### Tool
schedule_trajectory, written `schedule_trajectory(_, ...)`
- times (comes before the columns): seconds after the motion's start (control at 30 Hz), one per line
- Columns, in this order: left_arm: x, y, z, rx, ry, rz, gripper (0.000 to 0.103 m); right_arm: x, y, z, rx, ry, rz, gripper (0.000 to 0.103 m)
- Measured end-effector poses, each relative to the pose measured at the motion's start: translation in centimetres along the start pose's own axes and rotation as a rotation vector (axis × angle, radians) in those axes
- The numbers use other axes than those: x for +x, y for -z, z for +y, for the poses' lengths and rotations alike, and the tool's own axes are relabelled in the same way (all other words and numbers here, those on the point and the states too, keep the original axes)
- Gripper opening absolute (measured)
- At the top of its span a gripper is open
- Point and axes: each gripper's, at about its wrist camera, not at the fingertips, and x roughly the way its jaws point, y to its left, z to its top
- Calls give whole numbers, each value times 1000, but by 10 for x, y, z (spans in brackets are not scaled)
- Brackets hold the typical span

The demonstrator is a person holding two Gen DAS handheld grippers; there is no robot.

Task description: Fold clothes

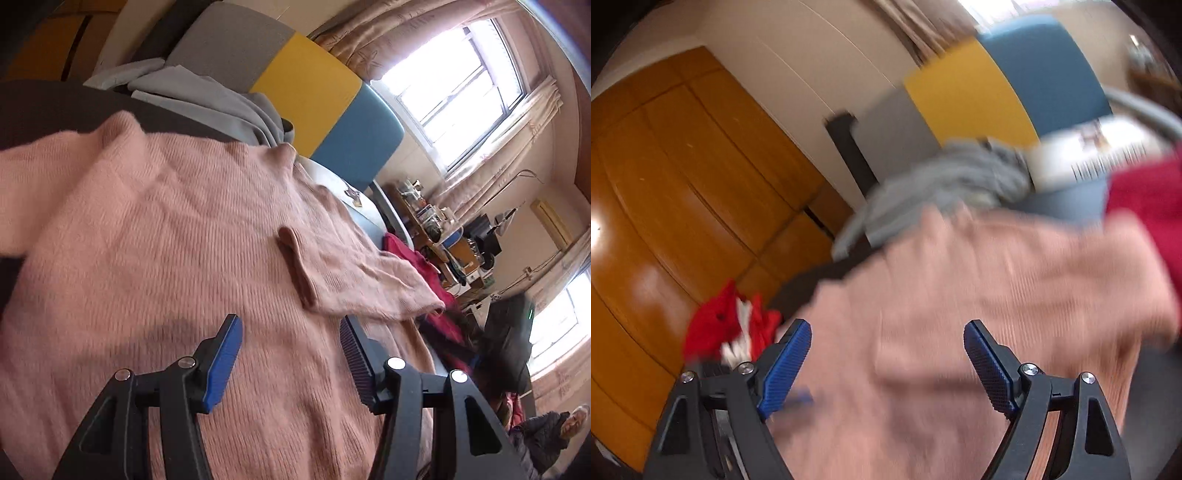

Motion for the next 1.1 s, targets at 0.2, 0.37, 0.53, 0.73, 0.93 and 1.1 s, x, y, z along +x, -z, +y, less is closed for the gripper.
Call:
schedule_trajectory(0.2, 55, -41, 0, 8, 4, 107, 56, 25, 44, -40, -34, 88, 26, 90)
schedule_trajectory(0.37, 106, -61, -9, -24, 3, 180, 56, 32, 42, -41, -51, 72, 39, 97)
schedule_trajectory(0.53, 139, -68, -29, 23, -9, 235, 56, 27, 45, -44, -21, 12, 11, 98)
schedule_trajectory(0.73, 137, -87, -69, 73, 14, 239, 4, 28, 45, -42, -28, -24, 3, 103)
schedule_trajectory(0.93, 72, -134, -128, 133, 168, 64, 5, 27, 44, -43, -17, -41, -5, 103)
schedule_trajectory(1.1, 2, -168, -161, 213, 202, -80, 5, 28, 44, -43, -12, -48, -8, 103)
